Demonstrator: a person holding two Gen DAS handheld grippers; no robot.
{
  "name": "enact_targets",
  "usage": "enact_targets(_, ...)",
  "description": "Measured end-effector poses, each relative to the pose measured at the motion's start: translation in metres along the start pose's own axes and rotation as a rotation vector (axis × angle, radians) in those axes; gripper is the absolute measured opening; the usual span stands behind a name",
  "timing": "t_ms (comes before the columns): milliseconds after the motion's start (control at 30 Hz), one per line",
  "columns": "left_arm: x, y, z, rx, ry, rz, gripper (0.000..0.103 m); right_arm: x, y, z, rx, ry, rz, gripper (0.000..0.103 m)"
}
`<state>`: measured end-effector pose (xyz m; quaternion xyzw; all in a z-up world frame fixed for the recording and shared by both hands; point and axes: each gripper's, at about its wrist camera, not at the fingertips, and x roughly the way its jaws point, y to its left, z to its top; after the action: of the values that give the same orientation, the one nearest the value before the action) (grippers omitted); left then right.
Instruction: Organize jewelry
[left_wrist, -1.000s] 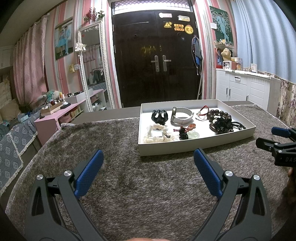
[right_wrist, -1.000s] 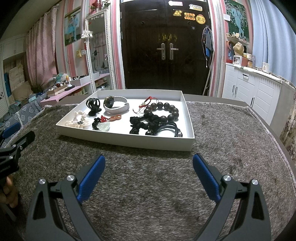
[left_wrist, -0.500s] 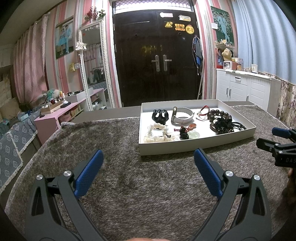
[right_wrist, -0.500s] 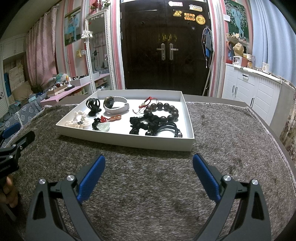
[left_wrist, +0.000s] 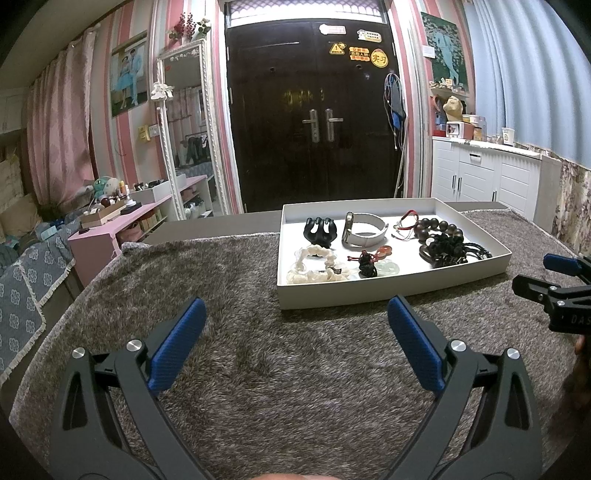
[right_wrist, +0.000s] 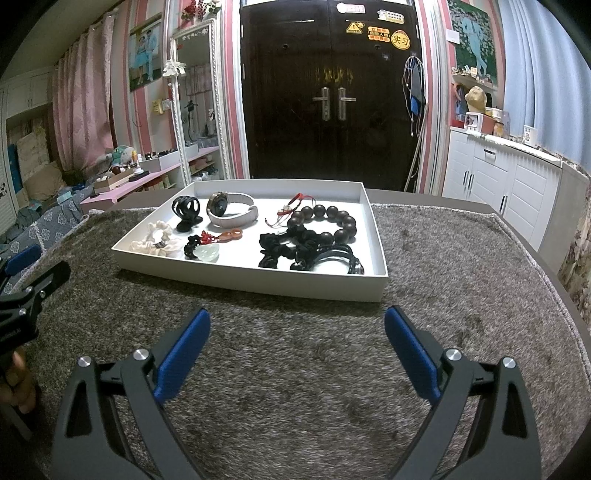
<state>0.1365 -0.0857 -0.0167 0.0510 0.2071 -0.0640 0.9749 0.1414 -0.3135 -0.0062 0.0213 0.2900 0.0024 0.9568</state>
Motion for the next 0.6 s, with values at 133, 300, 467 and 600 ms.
enact_targets(133,0.0004,0.0006,0.0006,-0.001,0.0,0.0,0.098,0.0,0.0001,0.0,0.0,0.0,0.0,0.095)
enact_targets(300,0.0003,0.0006,0.0002,-0.001,0.001,0.0,0.098,0.0,0.0,0.0,-0.001,0.0,0.0,0.095)
enact_targets(467,0.0009,0.0009,0.001,-0.001,0.001,0.0,0.098,0.0001,0.0001,0.0,-0.001,-0.001,0.0,0.095)
enact_targets(600,0.0006,0.0008,0.0004,-0.001,0.002,0.0,0.098,0.0002,0.0009,0.0001,-0.002,-0.001,0.0,0.095)
